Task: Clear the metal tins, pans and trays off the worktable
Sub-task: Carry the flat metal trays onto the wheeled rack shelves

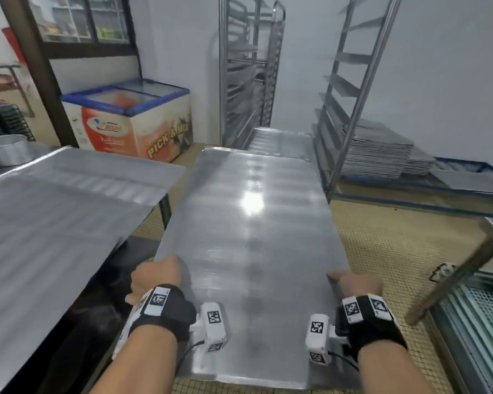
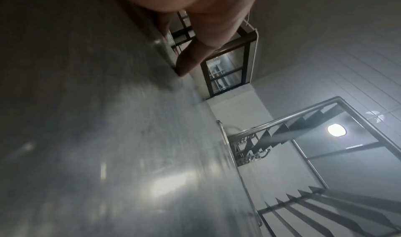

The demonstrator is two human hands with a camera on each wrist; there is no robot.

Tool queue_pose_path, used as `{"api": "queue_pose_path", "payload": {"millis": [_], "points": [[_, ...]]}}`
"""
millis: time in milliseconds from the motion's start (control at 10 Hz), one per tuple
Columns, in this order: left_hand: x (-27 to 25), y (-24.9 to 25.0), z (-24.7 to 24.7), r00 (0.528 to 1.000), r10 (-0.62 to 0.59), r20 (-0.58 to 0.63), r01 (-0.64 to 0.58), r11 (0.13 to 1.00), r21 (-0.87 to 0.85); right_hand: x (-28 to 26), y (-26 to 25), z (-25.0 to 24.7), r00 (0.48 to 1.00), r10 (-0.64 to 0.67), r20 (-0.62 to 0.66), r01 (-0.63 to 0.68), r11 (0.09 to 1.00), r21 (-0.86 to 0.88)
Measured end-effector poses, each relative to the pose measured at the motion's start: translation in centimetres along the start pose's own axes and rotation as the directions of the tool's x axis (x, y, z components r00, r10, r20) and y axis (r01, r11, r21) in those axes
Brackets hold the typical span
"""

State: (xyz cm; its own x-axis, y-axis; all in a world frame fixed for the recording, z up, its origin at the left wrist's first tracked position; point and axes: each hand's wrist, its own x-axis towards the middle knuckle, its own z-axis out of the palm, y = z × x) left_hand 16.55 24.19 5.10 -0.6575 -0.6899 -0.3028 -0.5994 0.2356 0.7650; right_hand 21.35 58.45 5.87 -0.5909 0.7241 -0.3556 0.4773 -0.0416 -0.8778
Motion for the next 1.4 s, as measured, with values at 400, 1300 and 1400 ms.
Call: {"api": "queue_pose_path", "payload": {"millis": [400, 1300, 1400], "points": [[2.1, 4.5, 6.8, 0.992, 0.075, 0.103, -0.087, 0.989, 0.123, 3.8, -1.3, -0.9, 0.983, 0.135, -0.122, -0.135, 0.991, 0.004], [16.5, 19.3, 21.7, 0.95, 0.054, 0.308, -0.05, 0.999, -0.022, 18.0, -13.2, 11.6, 0.966, 0.195, -0.167, -0.21, 0.975, -0.072], [18.2, 20.9, 24.0, 0.94, 0.041, 0.34, -0.032, 0.999, -0.033, 20.8, -14.5, 12.5, 0.966, 0.195, -0.171, -0.209, 0.976, -0.067]]}}
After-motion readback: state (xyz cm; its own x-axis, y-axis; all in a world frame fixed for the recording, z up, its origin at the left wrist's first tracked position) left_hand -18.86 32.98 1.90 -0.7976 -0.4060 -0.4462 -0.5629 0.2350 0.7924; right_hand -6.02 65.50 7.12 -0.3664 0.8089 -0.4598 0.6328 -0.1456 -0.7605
